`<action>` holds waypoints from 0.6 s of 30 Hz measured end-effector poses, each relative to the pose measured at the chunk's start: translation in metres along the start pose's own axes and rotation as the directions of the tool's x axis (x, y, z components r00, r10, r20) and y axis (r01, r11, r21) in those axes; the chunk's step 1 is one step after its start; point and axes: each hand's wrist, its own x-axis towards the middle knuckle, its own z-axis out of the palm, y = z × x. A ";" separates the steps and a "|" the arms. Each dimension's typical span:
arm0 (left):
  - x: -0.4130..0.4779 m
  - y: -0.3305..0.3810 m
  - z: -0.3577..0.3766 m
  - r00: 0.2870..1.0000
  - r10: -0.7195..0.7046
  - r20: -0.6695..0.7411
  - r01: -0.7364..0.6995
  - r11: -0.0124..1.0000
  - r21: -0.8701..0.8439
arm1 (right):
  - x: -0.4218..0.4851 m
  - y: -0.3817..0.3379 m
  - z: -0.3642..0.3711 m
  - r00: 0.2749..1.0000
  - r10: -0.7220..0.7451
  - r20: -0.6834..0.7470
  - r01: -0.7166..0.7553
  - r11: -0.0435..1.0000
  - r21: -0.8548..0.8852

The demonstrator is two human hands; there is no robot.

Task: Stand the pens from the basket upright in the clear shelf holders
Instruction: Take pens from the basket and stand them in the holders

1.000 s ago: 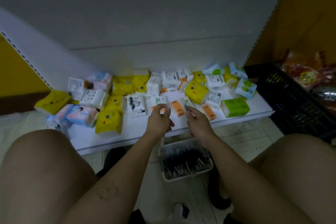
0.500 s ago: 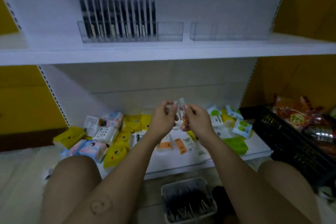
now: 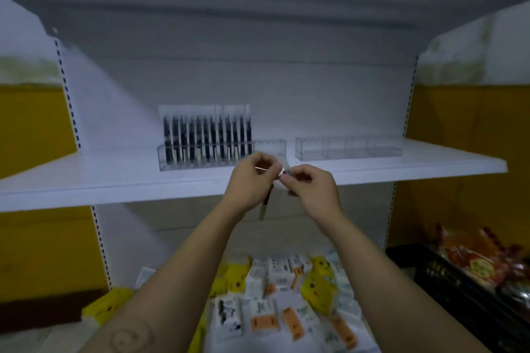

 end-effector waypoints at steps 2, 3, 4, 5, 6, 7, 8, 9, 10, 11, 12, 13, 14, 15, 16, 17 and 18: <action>0.011 0.016 -0.009 1.000 0.029 -0.004 -0.029 1.000 -0.008 | 0.012 -0.015 -0.003 0.999 -0.041 -0.027 0.040 0.999 -0.032; 0.015 0.024 -0.013 0.999 0.040 -0.007 -0.040 0.999 -0.005 | 0.018 -0.021 -0.004 0.998 -0.048 -0.032 0.047 0.999 -0.027; 0.019 0.031 -0.018 0.999 0.051 -0.009 -0.051 0.999 0.001 | 0.023 -0.027 -0.005 0.998 -0.053 -0.034 0.053 0.998 -0.021; 0.024 0.037 -0.023 0.998 0.062 -0.013 -0.062 0.998 0.007 | 0.028 -0.033 -0.006 0.997 -0.063 -0.033 0.063 0.998 -0.016; 0.028 0.044 -0.027 0.997 0.074 -0.012 -0.073 0.997 0.010 | 0.033 -0.039 -0.006 0.997 -0.076 -0.025 0.076 0.997 -0.009; 0.032 0.049 -0.032 0.997 0.083 -0.008 -0.083 0.996 0.017 | 0.038 -0.045 -0.006 0.996 -0.091 -0.012 0.091 0.996 0.003; 0.036 0.053 -0.036 0.996 0.092 -0.002 -0.092 0.995 0.027 | 0.043 -0.050 -0.006 0.995 -0.102 -0.002 0.102 0.995 0.013; 0.040 0.057 -0.041 0.995 0.101 0.002 -0.101 0.994 0.034 | 0.049 -0.055 -0.005 0.994 -0.110 0.005 0.110 0.994 0.021; 0.045 0.061 -0.044 0.994 0.108 0.004 -0.108 0.993 0.036 | 0.054 -0.060 -0.004 0.993 -0.116 0.008 0.116 0.993 0.025; 0.049 0.064 -0.048 0.994 0.113 0.003 -0.113 0.993 0.034 | 0.060 -0.064 -0.003 0.992 -0.123 0.007 0.123 0.992 0.022; 0.054 0.067 -0.050 0.993 0.117 0.001 -0.117 0.993 0.032 | 0.065 -0.068 -0.002 0.991 -0.133 0.003 0.133 0.991 0.013; 0.059 0.070 -0.053 0.992 0.125 -0.004 -0.125 0.992 0.037 | 0.071 -0.071 -0.001 0.990 -0.142 -0.002 0.142 0.990 0.003; 0.064 0.071 -0.055 0.990 0.137 -0.016 -0.136 0.989 0.050 | 0.077 -0.073 0.000 0.989 -0.146 -0.006 0.146 0.989 -0.002; 0.070 0.072 -0.058 0.988 0.153 -0.030 -0.150 0.986 0.068 | 0.082 -0.075 0.001 0.989 -0.150 -0.007 0.150 0.989 -0.007; 0.076 0.072 -0.060 0.985 0.168 -0.043 -0.164 0.983 0.086 | 0.088 -0.075 0.003 0.988 -0.153 -0.012 0.153 0.988 -0.010; 0.082 0.072 -0.061 0.982 0.180 -0.053 -0.174 0.980 0.097 | 0.095 -0.075 0.004 0.987 -0.157 -0.018 0.157 0.988 -0.006; 0.087 0.072 -0.063 0.981 0.185 -0.062 -0.179 0.979 0.099 | 0.102 -0.075 0.007 0.987 -0.156 -0.024 0.156 0.988 0.001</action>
